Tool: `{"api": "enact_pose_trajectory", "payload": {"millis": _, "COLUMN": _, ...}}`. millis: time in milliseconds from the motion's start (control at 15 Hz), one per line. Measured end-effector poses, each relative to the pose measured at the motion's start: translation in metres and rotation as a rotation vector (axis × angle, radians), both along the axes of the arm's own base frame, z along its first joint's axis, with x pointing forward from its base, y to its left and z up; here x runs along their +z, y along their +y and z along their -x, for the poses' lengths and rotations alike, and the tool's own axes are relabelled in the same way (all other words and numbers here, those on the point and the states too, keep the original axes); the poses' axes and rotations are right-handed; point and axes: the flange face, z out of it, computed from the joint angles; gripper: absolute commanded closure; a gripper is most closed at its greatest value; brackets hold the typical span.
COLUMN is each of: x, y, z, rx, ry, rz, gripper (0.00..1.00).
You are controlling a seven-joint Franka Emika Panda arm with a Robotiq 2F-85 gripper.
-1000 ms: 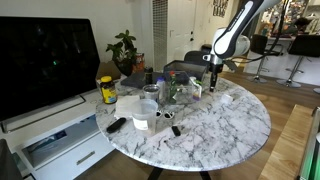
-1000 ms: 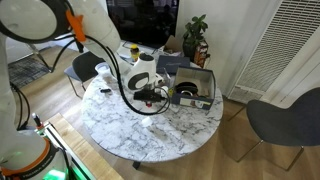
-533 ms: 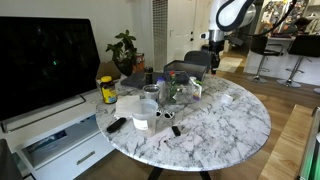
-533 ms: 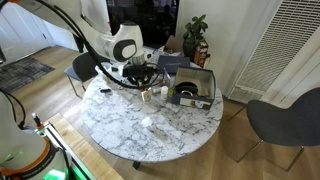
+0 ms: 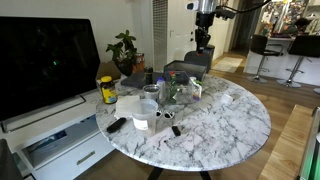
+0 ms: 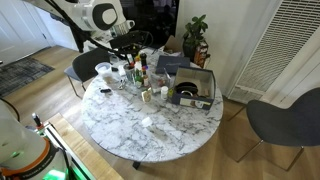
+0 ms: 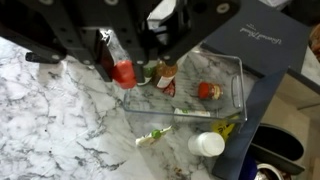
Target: Place the orange cap on the green bottle
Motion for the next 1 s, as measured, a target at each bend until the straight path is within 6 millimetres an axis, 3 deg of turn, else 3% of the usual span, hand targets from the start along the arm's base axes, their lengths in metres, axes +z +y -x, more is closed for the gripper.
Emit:
{"api": "enact_pose_trajectory", "payload": {"millis": 67, "x": 0.003, "y": 0.012, "z": -0.003, "rx": 0.036, "ry": -0.006, "rz": 0.000, "gripper": 0.93}}
{"api": "enact_pose_trajectory", "payload": {"millis": 133, "x": 0.004, "y": 0.023, "z": -0.006, "rx": 0.071, "ry": -0.008, "rz": 0.000, "gripper": 0.74}}
{"api": "enact_pose_trajectory", "payload": {"millis": 267, "x": 0.001, "y": 0.041, "z": -0.013, "rx": 0.128, "ry": -0.008, "rz": -0.015, "gripper": 0.74}}
{"api": "enact_pose_trajectory", "payload": {"millis": 467, "x": -0.004, "y": 0.046, "z": -0.019, "rx": 0.148, "ry": -0.001, "rz": -0.019, "gripper": 0.74}}
{"api": "enact_pose_trajectory", "payload": {"millis": 533, "x": -0.004, "y": 0.046, "z": -0.020, "rx": 0.148, "ry": -0.001, "rz": -0.019, "gripper": 0.93}}
{"api": "enact_pose_trajectory", "payload": {"millis": 800, "x": -0.003, "y": 0.048, "z": -0.025, "rx": 0.161, "ry": -0.006, "rz": -0.016, "gripper": 0.93}}
{"api": "enact_pose_trajectory", "payload": {"millis": 1000, "x": -0.008, "y": 0.052, "z": -0.044, "rx": 0.211, "ry": -0.002, "rz": -0.020, "gripper": 0.93}}
